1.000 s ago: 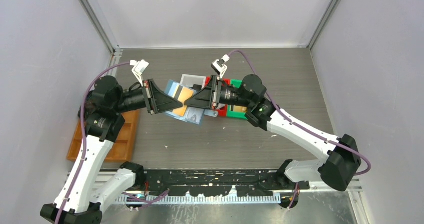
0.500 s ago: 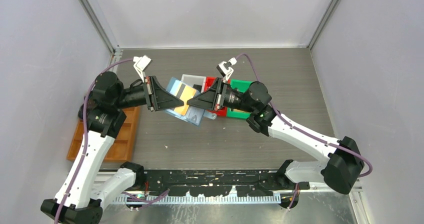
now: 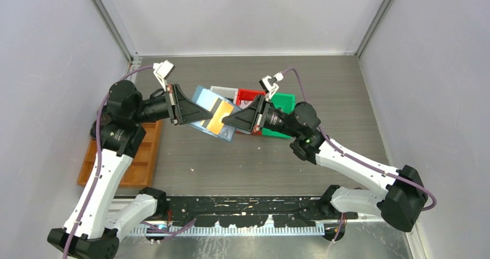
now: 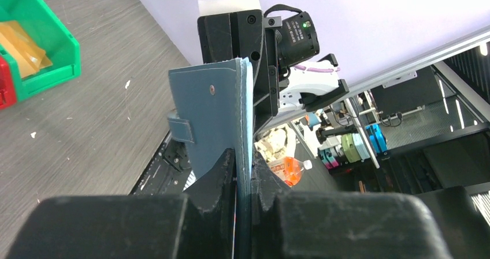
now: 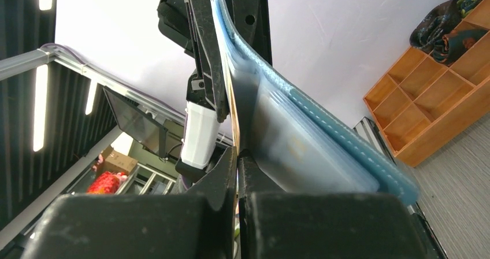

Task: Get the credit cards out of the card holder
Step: Remove the credit card from the card holder.

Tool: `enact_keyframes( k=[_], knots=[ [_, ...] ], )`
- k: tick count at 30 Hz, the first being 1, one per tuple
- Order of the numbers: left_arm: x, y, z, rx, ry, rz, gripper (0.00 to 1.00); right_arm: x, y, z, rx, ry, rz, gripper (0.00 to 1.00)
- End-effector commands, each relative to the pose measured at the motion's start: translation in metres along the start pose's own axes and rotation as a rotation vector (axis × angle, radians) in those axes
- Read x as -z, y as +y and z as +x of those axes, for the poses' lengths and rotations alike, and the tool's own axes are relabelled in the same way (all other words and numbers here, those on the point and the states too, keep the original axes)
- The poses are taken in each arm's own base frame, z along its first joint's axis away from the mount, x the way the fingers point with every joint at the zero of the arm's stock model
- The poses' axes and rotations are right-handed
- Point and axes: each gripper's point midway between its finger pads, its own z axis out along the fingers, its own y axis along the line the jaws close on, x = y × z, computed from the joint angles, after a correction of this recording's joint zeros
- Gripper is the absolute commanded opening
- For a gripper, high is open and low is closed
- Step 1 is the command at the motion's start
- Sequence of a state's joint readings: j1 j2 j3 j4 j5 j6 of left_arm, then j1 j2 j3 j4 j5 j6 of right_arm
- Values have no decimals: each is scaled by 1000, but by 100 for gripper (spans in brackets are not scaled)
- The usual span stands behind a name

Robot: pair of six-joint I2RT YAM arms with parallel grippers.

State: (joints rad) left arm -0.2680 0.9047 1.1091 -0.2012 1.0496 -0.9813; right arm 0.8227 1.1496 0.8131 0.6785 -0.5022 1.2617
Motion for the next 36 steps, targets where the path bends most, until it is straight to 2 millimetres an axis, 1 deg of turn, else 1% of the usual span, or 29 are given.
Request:
enact_keyframes(
  k=[1, 3, 4, 6, 8, 10, 12, 14, 19, 23, 24, 25, 27, 30, 32, 34, 36],
  knots=[
    [8, -41, -12, -142, -46, 74, 0, 5, 5, -1, 33, -24, -15, 1],
    [9, -40, -11, -145, -44, 76, 0, 5, 7, -1, 34, -24, -23, 1],
    [9, -40, -10, -145, -44, 76, 0, 3, 9, -1, 34, -21, -29, 4],
    [9, -39, -10, -148, -43, 73, 0, -1, 16, -1, 30, -18, -49, 19],
    [9, -37, -10, -161, -46, 67, 0, -6, 22, -2, 21, -17, -74, 27],
    [9, -35, -10, -172, -52, 56, 0, -10, 30, -5, 5, -22, -109, 37],
    [9, -32, -10, -176, -52, 47, 0, -13, 37, -9, -4, -31, -144, 39],
    [9, -30, -10, -176, -51, 41, 0, -15, 38, -9, -16, -29, -155, 36],
    [9, -28, -8, -184, -48, 34, 0, -15, 37, -10, -30, -34, -164, 21],
    [9, -17, -8, -206, -57, -7, 0, -10, 43, -10, -20, -40, -192, 4],
    [9, -14, -8, -218, -63, -25, 0, -9, 44, -10, -17, -38, -190, 1],
    [10, -9, -9, -231, -69, -47, 0, -7, 42, -10, -16, -34, -180, 1],
    [12, -2, -12, -265, -85, -96, 0, -2, 33, -11, -19, -22, -131, 1],
    [16, 9, -16, -319, -109, -167, 0, 14, 11, -13, -12, -7, -23, 1],
    [19, 17, -18, -346, -124, -218, 0, 29, -10, -16, -22, -7, 84, 1],
    [22, 20, -21, -378, -140, -250, 0, 46, -23, -18, -10, 7, 173, 1],
    [24, 22, -23, -401, -148, -266, 0, 64, -39, -25, 10, 7, 282, 1]
  ],
)
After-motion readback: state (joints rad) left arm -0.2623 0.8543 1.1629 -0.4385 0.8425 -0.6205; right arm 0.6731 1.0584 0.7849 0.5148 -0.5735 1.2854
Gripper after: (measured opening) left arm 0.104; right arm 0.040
